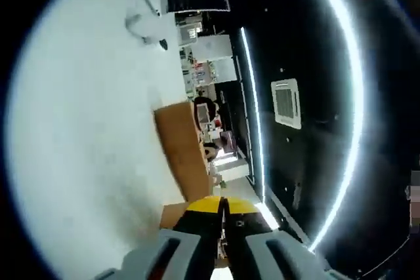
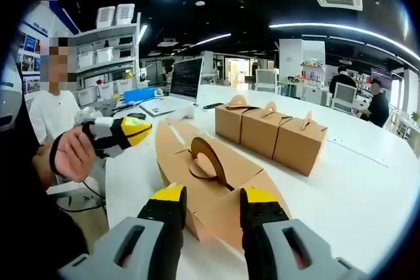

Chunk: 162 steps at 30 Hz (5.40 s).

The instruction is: Pick up one paper box from the group, open the paper box, and remove the item inside

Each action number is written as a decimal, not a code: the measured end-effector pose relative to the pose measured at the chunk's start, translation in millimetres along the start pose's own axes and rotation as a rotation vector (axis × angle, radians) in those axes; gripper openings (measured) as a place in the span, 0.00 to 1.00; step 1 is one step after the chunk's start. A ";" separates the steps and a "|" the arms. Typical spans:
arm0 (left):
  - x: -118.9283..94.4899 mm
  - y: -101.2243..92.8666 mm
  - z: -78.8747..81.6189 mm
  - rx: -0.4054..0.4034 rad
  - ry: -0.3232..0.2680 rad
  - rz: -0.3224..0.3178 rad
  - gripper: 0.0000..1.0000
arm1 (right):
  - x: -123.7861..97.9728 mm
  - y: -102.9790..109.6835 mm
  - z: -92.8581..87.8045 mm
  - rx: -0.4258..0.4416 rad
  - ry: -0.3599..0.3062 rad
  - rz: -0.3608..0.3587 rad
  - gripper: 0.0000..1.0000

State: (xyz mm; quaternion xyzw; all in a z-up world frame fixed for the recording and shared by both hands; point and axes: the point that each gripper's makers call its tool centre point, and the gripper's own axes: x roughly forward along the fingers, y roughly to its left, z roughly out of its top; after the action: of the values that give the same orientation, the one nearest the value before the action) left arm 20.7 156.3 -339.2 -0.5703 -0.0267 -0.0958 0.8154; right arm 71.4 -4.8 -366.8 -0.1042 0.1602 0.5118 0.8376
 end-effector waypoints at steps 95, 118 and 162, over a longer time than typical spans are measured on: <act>33.7 21.1 -58.0 0.946 0.381 0.045 0.08 | 23.0 29.3 46.8 -0.948 0.024 -0.173 0.11; 30.8 22.7 -57.0 0.935 0.376 0.046 0.08 | 26.7 15.7 31.3 -0.813 0.125 -0.145 0.13; 28.1 21.7 -63.1 0.913 0.386 0.033 0.08 | 24.7 -0.3 60.8 -1.102 0.072 -0.388 0.10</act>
State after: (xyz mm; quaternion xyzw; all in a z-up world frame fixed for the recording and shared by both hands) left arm 48.1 100.9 -376.9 -0.1271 0.0947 -0.1654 0.9734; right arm 92.0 36.0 -319.7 -0.5690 -0.1231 0.3533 0.7323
